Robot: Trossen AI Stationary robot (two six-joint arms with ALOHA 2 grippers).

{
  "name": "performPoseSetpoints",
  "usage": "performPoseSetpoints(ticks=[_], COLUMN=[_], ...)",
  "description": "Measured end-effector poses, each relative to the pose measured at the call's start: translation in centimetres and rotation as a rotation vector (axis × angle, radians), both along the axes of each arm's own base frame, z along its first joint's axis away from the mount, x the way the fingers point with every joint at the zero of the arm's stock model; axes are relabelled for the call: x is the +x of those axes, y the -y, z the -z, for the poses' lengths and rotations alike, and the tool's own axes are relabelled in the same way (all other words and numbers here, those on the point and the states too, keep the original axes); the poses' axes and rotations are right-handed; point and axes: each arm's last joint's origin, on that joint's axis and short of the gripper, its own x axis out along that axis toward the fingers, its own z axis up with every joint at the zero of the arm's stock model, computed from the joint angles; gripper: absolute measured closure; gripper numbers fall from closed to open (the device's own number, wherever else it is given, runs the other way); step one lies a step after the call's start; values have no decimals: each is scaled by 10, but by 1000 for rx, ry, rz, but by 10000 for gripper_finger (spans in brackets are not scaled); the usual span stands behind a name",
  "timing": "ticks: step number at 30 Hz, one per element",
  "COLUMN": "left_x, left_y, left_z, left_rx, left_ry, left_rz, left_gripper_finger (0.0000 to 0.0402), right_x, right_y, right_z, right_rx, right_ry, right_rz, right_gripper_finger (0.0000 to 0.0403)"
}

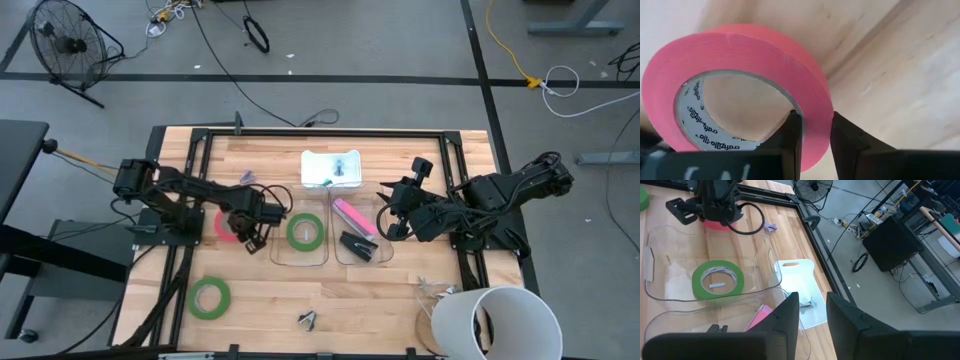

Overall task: Pick and place Stapler, Stapler remover, tape
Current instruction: Put the pink tape into the left transparent bin

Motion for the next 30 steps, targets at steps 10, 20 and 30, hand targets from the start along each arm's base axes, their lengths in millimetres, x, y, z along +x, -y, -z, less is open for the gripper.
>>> performPoseSetpoints(ticks=[10,20,30], left_x=[17,46,82], left_y=[10,35,41], left_z=[-66,-141,-149], left_rx=[61,40,1], left_ry=[-24,294,558], left_rz=[58,75,84], left_gripper_finger=[330,330,330], right_x=[0,0,2], right_y=[0,0,-1], right_z=[0,0,-2], right_rx=[-4,-21,-8], right_ry=[-1,-11,22], right_rz=[0,-10,-11], right_gripper_finger=[305,305,305])
